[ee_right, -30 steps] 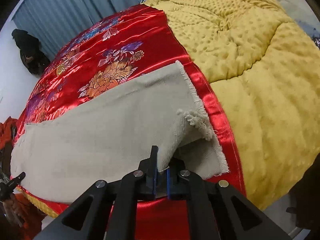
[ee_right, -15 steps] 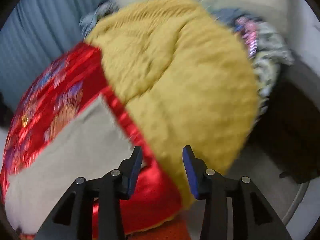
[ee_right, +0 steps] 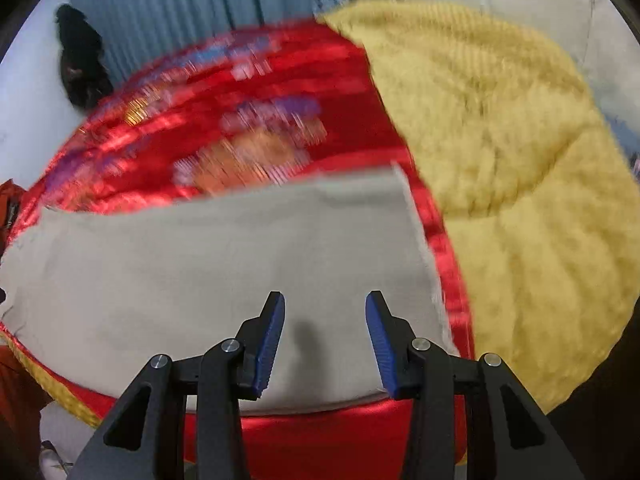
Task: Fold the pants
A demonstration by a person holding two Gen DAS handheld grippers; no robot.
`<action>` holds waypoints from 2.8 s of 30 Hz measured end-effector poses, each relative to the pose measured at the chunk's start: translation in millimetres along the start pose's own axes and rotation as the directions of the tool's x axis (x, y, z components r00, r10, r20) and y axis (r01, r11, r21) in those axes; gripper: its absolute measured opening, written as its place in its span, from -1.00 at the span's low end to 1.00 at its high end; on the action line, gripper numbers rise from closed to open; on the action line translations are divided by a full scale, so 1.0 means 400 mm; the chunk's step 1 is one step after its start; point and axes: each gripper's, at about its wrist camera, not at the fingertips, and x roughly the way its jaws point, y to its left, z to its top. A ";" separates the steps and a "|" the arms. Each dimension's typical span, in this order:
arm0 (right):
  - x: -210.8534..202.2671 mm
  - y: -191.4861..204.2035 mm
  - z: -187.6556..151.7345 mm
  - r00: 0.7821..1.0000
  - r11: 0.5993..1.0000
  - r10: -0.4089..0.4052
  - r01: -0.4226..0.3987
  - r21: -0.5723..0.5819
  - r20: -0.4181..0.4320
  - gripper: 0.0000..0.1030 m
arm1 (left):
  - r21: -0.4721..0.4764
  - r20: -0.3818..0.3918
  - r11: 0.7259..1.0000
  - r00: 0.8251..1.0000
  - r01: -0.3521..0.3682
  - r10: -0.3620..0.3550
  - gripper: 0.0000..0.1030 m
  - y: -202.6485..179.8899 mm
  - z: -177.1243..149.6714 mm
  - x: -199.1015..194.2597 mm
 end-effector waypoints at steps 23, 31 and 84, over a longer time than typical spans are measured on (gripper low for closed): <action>-0.235 0.059 -0.190 0.918 0.955 -0.296 0.279 0.100 0.264 0.66 | 0.249 -0.037 0.948 0.980 0.199 -0.196 0.61 -0.303 0.131 -0.030; -0.213 0.121 -0.197 0.894 0.928 -0.344 0.370 -0.040 0.286 0.66 | 0.137 -0.118 0.952 0.959 0.274 -0.259 0.61 -0.378 0.238 0.056; -0.055 -0.235 -0.170 0.834 0.552 0.470 -0.532 0.642 0.288 0.40 | 0.490 -0.053 0.864 0.993 0.115 -0.103 0.66 -0.522 -0.081 0.077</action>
